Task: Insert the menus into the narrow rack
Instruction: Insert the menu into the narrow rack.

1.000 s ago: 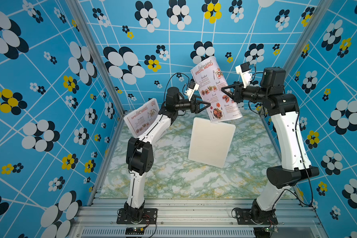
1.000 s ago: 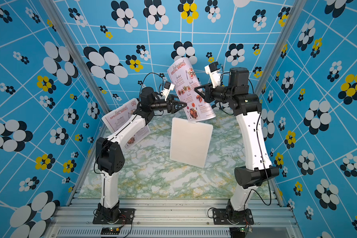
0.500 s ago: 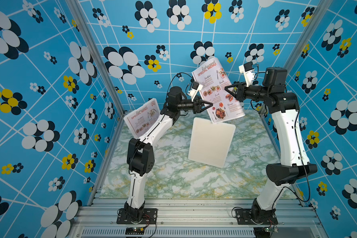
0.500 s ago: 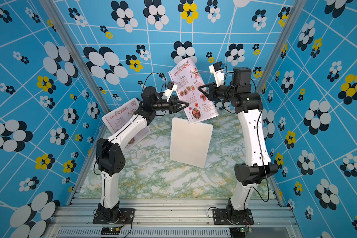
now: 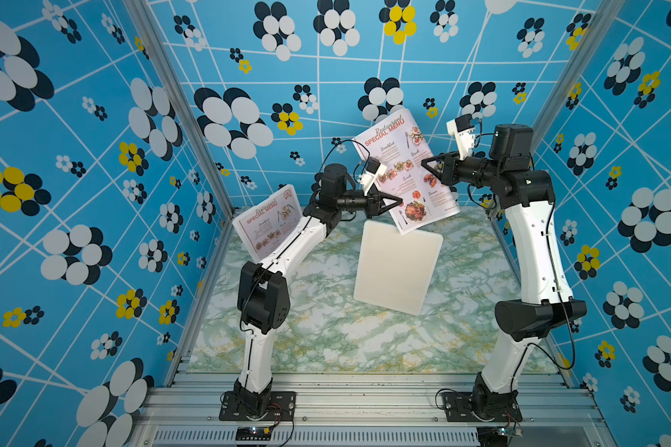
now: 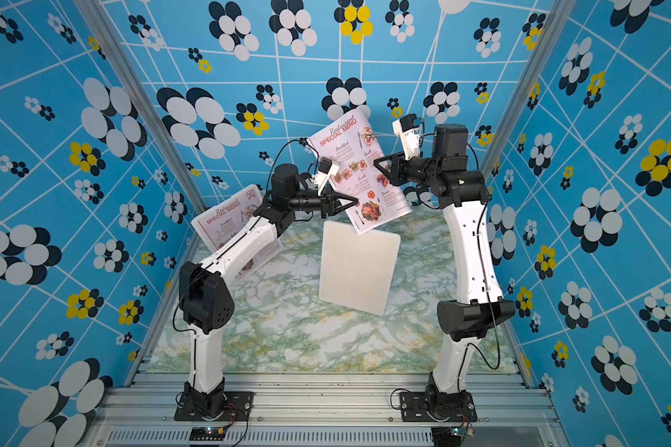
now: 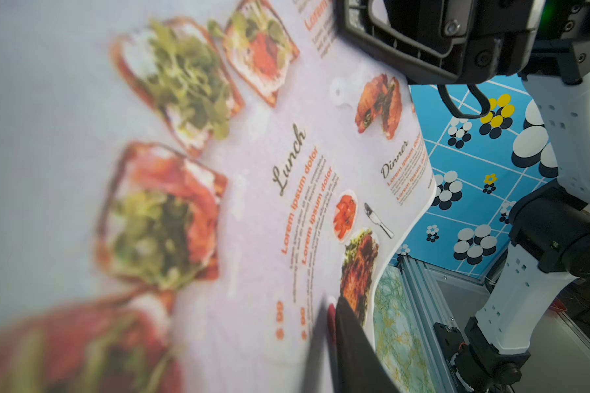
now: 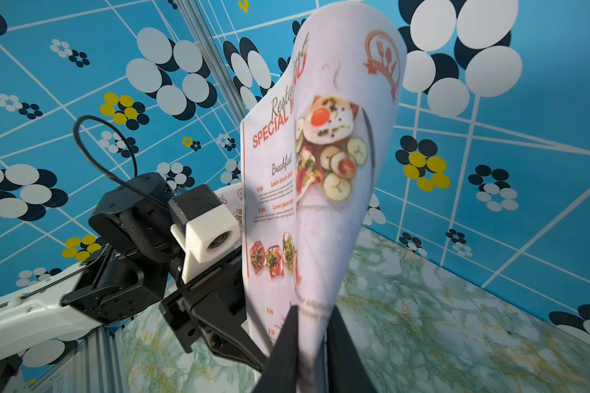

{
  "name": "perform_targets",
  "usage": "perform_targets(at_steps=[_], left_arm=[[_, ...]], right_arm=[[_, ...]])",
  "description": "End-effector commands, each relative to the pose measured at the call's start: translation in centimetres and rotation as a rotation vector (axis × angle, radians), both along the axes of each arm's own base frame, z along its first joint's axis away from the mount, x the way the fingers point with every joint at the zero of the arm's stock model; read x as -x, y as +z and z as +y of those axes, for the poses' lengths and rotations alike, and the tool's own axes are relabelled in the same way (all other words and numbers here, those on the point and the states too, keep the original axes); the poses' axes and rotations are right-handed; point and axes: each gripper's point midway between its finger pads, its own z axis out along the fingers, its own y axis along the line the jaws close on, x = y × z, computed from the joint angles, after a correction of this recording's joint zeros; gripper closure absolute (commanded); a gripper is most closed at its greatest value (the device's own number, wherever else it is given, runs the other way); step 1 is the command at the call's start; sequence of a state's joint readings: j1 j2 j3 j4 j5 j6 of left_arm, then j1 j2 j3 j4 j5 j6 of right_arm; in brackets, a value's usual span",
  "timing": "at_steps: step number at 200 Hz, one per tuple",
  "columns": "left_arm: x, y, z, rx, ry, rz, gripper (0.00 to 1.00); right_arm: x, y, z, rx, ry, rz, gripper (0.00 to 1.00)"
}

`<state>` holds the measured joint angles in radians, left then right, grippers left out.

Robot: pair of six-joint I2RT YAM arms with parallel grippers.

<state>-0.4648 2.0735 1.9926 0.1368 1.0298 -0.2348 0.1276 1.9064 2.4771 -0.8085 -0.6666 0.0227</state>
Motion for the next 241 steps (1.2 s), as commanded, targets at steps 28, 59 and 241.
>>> perform_targets(at_steps=[28,59,241], left_arm=[[-0.2,2.3,0.1,-0.002,0.035,-0.085,0.77],[-0.6,2.1,-0.2,-0.012,0.041,-0.092,0.82],[-1.9,-0.9,-0.9,-0.089,0.074,-0.102,0.84]], right_arm=[[-1.4,0.6,-2.3,-0.03,-0.045,-0.001,0.83],[-1.8,0.6,-2.7,-0.035,-0.047,-0.007,0.83],[-3.6,-1.2,-2.7,-0.045,-0.025,0.03,0.83]])
